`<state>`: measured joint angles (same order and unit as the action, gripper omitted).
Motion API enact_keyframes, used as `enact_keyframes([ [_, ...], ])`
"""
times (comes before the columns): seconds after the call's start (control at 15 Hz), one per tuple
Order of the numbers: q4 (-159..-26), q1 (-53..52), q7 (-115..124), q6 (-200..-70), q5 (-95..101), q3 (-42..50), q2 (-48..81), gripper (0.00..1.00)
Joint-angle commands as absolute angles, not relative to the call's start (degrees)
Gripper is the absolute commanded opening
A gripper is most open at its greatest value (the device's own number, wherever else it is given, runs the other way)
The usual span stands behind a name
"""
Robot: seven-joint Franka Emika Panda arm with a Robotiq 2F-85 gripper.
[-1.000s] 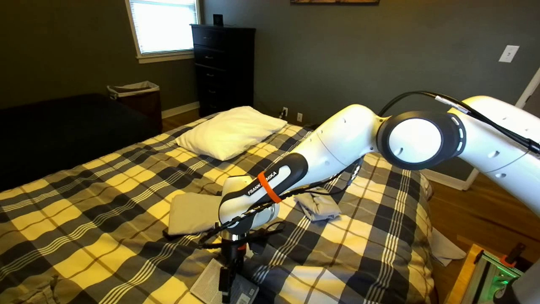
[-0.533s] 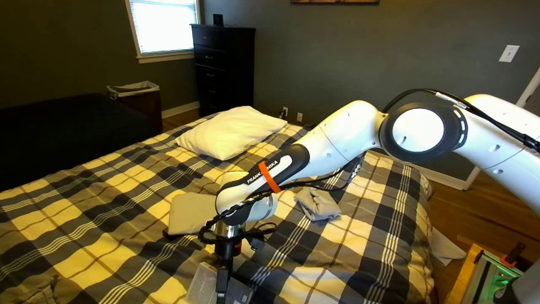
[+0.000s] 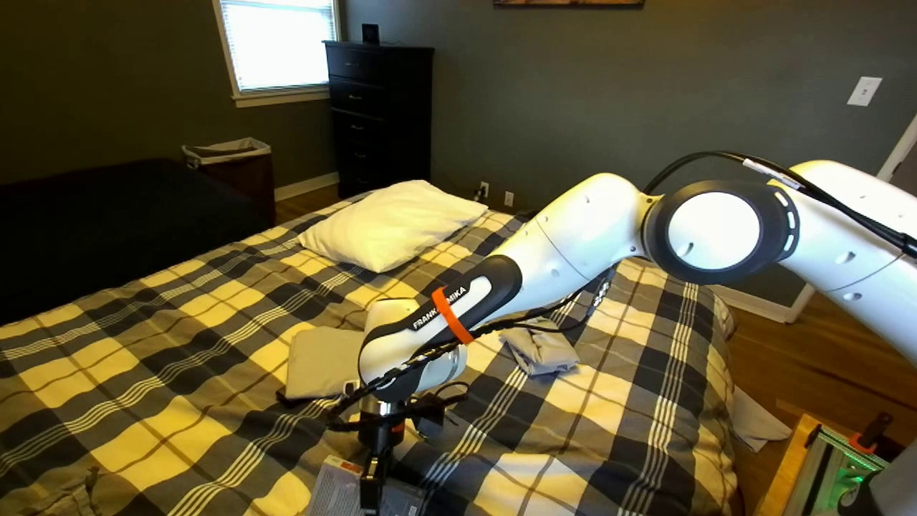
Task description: Put the book on the grey cloth on the right
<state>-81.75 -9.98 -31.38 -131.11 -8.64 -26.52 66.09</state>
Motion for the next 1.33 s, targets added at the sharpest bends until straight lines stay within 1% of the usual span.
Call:
enact_keyframes([
  [0.0,-88.1,-13.7,-25.2,-136.0,-5.4,-22.8,59.3,0.08],
  [0.4,-98.8,-20.1,-13.5,-144.0,2.4,-17.1,45.4,0.08],
  [0.73,-104.7,-24.5,0.6,-144.7,7.1,-11.1,33.6,0.08],
  [0.8,-105.6,-24.3,2.8,-144.6,7.1,-10.1,31.9,0.08],
  [0.93,-109.1,-20.7,4.1,-145.1,4.6,-9.7,27.9,0.08],
  [1.2,-116.5,-11.2,1.1,-147.1,-4.2,-10.2,23.3,0.08],
  [1.27,-110.4,-14.4,1.9,-144.1,-0.7,-9.9,26.7,0.32],
])
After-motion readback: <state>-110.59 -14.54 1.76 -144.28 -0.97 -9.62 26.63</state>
